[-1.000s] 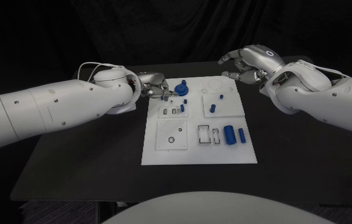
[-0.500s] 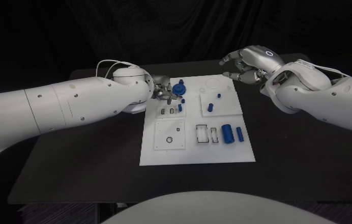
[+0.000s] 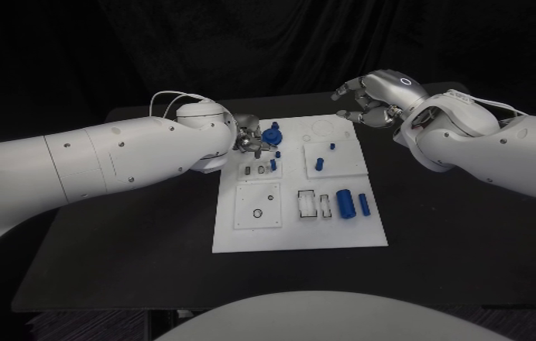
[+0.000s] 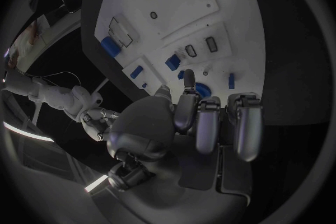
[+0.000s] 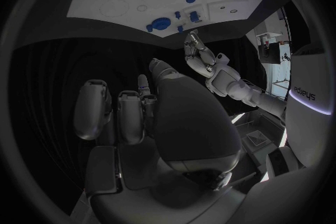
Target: Assemble the parts on the task board
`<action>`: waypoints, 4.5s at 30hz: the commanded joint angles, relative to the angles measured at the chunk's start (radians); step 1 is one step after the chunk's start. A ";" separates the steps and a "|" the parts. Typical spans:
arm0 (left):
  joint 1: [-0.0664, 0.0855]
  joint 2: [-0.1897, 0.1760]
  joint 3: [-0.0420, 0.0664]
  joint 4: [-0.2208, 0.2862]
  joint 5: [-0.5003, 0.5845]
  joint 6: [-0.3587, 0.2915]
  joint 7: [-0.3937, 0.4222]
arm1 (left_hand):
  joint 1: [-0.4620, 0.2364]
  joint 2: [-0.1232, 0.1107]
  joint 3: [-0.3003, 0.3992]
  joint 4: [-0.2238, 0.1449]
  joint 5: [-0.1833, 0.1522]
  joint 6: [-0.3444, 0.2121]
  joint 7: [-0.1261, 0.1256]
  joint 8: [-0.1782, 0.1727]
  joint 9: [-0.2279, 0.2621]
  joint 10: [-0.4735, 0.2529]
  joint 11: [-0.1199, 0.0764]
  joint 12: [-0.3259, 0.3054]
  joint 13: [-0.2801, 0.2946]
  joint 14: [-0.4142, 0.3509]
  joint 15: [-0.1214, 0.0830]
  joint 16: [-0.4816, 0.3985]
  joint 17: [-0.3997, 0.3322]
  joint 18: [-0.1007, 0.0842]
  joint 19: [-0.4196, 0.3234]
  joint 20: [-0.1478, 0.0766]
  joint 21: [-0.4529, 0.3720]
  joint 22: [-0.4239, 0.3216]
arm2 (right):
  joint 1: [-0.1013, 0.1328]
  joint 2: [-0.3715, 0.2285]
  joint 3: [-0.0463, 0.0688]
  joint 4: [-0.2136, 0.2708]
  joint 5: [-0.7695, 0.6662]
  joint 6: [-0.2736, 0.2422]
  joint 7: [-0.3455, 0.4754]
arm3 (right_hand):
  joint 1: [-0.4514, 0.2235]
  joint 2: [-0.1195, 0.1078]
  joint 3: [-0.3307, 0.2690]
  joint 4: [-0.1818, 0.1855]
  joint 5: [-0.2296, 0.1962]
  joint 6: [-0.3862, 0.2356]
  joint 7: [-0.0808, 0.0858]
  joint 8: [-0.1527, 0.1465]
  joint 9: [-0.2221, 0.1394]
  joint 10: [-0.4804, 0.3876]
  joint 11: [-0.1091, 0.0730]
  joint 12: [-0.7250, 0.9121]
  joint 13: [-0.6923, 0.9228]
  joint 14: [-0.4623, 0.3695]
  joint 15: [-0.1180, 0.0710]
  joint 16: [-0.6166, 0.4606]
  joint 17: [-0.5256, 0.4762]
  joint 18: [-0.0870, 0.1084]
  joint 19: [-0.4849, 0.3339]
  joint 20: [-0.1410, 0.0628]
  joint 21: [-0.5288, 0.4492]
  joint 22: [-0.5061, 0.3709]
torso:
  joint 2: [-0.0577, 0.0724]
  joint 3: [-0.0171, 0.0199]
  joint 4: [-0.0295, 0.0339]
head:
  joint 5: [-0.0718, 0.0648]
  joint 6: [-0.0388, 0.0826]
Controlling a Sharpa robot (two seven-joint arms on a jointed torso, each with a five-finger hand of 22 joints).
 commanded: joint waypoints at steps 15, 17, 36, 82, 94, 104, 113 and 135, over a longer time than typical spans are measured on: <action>-0.011 0.029 -0.001 -0.033 0.011 -0.007 0.038 | 0.013 -0.020 0.026 -0.016 0.031 0.003 -0.003 -0.020 0.024 0.131 -0.031 0.200 0.378 0.106 -0.008 0.003 0.263 -0.014 -0.003 -0.008 -0.011 0.068 | -0.005 0.005 0.000 -0.004 -0.001 0.007 -0.023 | -0.012 0.002 0.006 -0.002 0.007 0.003 0.005 -0.007 -0.002 -0.008 0.007 -0.010 0.105 0.049 -0.002 -0.009 0.074 -0.007 0.001 0.003 -0.007 0.142 | -0.005 -0.0023 -0.0014 | -0.004 0.000; -0.013 0.031 -0.001 -0.036 0.011 -0.005 0.039 | 0.013 -0.020 0.028 -0.016 0.033 0.003 -0.002 -0.022 0.025 0.131 -0.031 0.200 0.378 0.106 -0.008 0.003 0.263 -0.014 -0.003 -0.008 -0.011 0.068 | -0.005 0.006 0.000 -0.005 -0.001 0.007 -0.022 | -0.011 0.002 0.007 -0.003 0.008 0.003 0.006 -0.007 -0.003 -0.010 0.007 -0.012 0.103 0.049 -0.002 -0.008 0.074 -0.007 0.001 0.003 -0.008 0.142 | -0.004 -0.0026 -0.0026 | -0.002 0.000; -0.048 0.053 -0.001 -0.061 0.011 0.002 0.051 | 0.019 -0.022 0.047 -0.026 0.049 0.014 -0.005 -0.037 0.036 0.131 -0.034 0.200 0.378 0.106 -0.010 0.003 0.263 -0.014 -0.003 -0.009 -0.013 0.068 | -0.005 0.011 0.000 -0.003 -0.001 0.011 -0.023 | -0.011 0.002 0.008 -0.003 0.010 0.004 0.006 -0.007 -0.003 -0.013 0.008 -0.014 0.100 0.049 -0.002 -0.008 0.074 -0.007 0.001 0.003 -0.009 0.141 | -0.006 -0.0014 -0.0020 | -0.007 0.000; -0.072 0.075 -0.001 -0.096 0.011 0.014 0.095 | 0.033 -0.048 0.136 -0.068 0.107 0.035 -0.009 -0.102 0.070 0.131 -0.037 0.200 0.378 0.106 -0.013 0.003 0.263 -0.012 -0.006 -0.012 -0.021 0.065 | -0.010 0.032 0.001 -0.015 -0.001 0.042 -0.040 | -0.005 0.002 0.014 -0.007 0.017 0.009 0.008 -0.007 -0.006 -0.022 0.009 -0.022 0.089 0.049 0.000 -0.012 0.070 -0.005 0.000 0.004 -0.015 0.140 | -0.010 -0.0006 -0.0015 | -0.010 0.000; -0.073 0.077 -0.001 -0.100 0.011 0.023 0.098 | 0.031 -0.069 0.194 -0.089 0.140 0.047 -0.011 -0.126 0.091 0.131 -0.040 0.200 0.378 0.106 -0.015 0.003 0.263 -0.012 -0.006 -0.014 -0.022 0.067 | -0.012 0.033 0.001 -0.017 -0.001 0.052 -0.049 | -0.001 0.001 0.018 -0.010 0.021 0.012 0.009 -0.008 -0.007 -0.021 0.010 -0.021 0.090 0.049 0.000 -0.014 0.068 -0.005 0.000 0.005 -0.016 0.140 | -0.011 -0.0010 -0.0020 | -0.009 0.000; -0.075 0.074 -0.001 -0.098 0.011 0.030 0.092 | 0.015 -0.092 0.251 -0.102 0.174 0.060 -0.015 -0.137 0.117 0.131 -0.043 0.200 0.378 0.106 -0.018 0.003 0.263 -0.013 -0.004 -0.017 -0.023 0.071 | -0.012 0.033 0.001 -0.017 -0.001 0.059 -0.056 | 0.000 0.001 0.018 -0.010 0.022 0.012 0.009 -0.008 -0.007 -0.020 0.010 -0.021 0.090 0.049 0.000 -0.014 0.069 -0.005 0.000 0.005 -0.016 0.140 | -0.011 -0.0011 -0.0016 | -0.011 0.000; -0.078 0.067 -0.001 -0.096 0.011 0.029 0.088 | 0.020 -0.107 0.289 -0.121 0.222 0.076 -0.022 -0.129 0.137 0.131 -0.052 0.200 0.378 0.106 -0.024 0.003 0.263 -0.015 0.006 -0.025 -0.015 0.086 | -0.012 0.032 0.001 -0.017 -0.001 0.064 -0.061 | 0.004 0.001 0.021 -0.012 0.027 0.015 0.010 -0.008 -0.008 -0.020 0.010 -0.022 0.089 0.048 0.000 -0.016 0.067 -0.005 -0.001 0.005 -0.020 0.139 | -0.012 -0.0014 -0.0001 | -0.013 0.000; -0.082 0.040 -0.001 -0.082 0.011 -0.004 0.090 | -0.072 -0.170 0.481 -0.146 0.231 0.080 -0.024 -0.164 0.221 0.131 -0.053 0.200 0.378 0.106 -0.029 0.003 0.263 -0.014 0.006 -0.028 -0.024 0.083 | -0.014 0.028 0.001 -0.017 -0.001 0.074 -0.069 | 0.008 0.000 0.024 -0.014 0.031 0.016 0.011 -0.008 -0.010 -0.021 0.011 -0.023 0.088 0.048 0.001 -0.018 0.064 -0.004 -0.002 0.006 -0.023 0.138 | -0.012 -0.0020 0.0015 | -0.010 0.000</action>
